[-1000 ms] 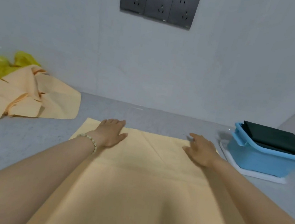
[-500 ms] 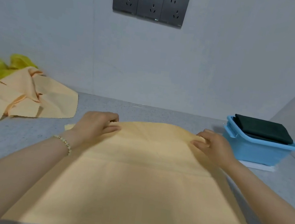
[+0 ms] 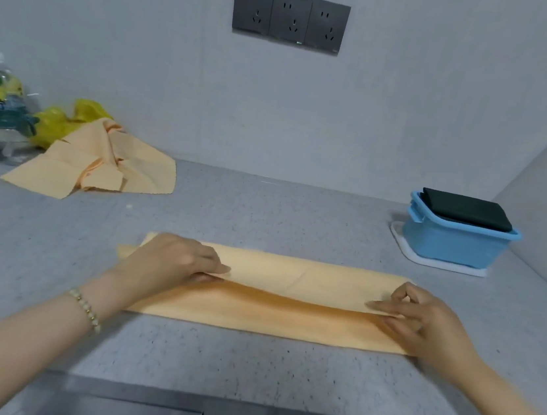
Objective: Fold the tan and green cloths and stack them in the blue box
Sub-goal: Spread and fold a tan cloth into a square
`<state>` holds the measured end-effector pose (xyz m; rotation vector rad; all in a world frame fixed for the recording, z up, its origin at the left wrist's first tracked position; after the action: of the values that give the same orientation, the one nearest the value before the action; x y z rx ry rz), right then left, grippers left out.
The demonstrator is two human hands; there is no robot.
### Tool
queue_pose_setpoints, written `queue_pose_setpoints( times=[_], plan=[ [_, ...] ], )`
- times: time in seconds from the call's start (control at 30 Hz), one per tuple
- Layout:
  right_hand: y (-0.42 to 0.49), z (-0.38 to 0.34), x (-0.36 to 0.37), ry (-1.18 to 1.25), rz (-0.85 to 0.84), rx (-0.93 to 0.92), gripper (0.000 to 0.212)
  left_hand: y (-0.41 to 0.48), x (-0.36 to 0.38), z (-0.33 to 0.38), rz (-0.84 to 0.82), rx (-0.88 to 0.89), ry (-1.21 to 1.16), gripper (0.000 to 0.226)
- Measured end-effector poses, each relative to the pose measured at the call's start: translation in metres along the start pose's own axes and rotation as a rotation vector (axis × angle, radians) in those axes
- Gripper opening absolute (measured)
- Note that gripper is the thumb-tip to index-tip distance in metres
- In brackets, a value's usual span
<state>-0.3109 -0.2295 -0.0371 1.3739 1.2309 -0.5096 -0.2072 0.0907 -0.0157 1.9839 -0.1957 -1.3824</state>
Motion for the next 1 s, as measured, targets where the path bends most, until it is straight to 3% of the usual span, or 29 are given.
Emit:
queue_pose_setpoints(
  times=[0.3,0.5,0.63,0.77,1.0],
  plan=[
    [-0.032,-0.006,0.012,-0.102,-0.083,0.037,0.029,-0.030,0.019,0.027,-0.138,-0.141,-0.101,0.076],
    [-0.043,-0.007,0.021,-0.123,-0.177,0.088,0.031,-0.048,0.044,0.011,-0.501,-0.336,-0.124,0.099],
    [-0.035,-0.018,0.018,-0.083,-0.128,0.121,0.037,-0.046,0.042,0.013,-0.582,-0.377,-0.141,0.080],
    [0.016,-0.044,0.027,0.062,0.046,0.154,0.043,-0.016,0.044,0.002,-0.480,-0.610,-0.284,0.053],
    [0.105,-0.076,0.114,-0.033,-0.166,0.257,0.046,0.027,0.101,0.006,-0.621,-0.736,-0.170,0.050]
  ],
)
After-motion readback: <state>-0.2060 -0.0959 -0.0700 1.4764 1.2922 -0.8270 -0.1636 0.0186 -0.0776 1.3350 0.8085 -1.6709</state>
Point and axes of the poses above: each hand's wrist, its own y-axis towards the middle knuckle, its own x-axis out of the palm, z = x × y, the point moved 7 cm from there along y, towards the middle knuckle, and after that the axes turned 6 degrees about -x, right-handed, at the moved point
